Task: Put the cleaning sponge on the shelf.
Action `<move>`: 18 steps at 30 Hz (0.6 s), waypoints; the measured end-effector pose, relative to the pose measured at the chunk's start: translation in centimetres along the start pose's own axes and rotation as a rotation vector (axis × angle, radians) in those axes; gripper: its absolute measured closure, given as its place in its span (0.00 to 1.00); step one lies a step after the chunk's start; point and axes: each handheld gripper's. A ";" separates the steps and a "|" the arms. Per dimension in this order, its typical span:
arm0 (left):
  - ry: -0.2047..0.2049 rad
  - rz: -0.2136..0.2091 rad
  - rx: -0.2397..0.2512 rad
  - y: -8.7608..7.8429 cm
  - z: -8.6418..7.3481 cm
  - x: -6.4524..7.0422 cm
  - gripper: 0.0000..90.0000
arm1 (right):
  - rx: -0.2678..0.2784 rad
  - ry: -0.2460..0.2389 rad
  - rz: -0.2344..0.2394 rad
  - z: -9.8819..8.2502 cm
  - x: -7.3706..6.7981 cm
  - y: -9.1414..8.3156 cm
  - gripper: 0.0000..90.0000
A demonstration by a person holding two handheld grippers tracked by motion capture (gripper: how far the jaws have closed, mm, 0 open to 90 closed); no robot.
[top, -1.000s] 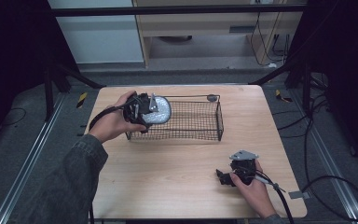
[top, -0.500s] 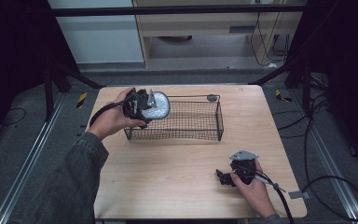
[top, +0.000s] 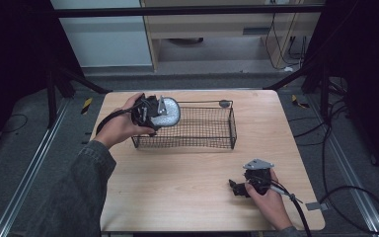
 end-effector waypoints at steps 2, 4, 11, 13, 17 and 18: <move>0.004 0.003 -0.003 0.2 0.0 0.0 0.15 | 0.000 0.001 0.000 0.0 0.0 0.0 0.00; 0.006 0.000 -0.007 0.4 0.0 0.1 0.15 | 0.000 0.001 0.000 0.0 0.0 0.0 0.00; 0.026 0.007 -0.021 1.2 0.1 0.2 0.15 | 0.000 0.000 0.000 0.0 0.0 0.0 0.00; 0.031 0.005 -0.021 1.4 0.1 0.3 0.15 | 0.000 0.000 0.000 0.0 0.0 0.0 0.00; 0.030 0.001 -0.020 1.7 0.1 0.4 0.15 | 0.000 -0.002 0.001 0.0 0.0 0.0 0.00; 0.041 -0.004 -0.029 1.9 0.0 0.6 0.15 | 0.000 0.000 0.000 0.0 0.0 0.0 0.00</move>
Point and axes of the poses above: each handheld gripper's, and its own axes: y roughly forward along the jaws, z roughly out of its top, x roughly to its right, and after that the axes turned 10 degrees about x, right-handed
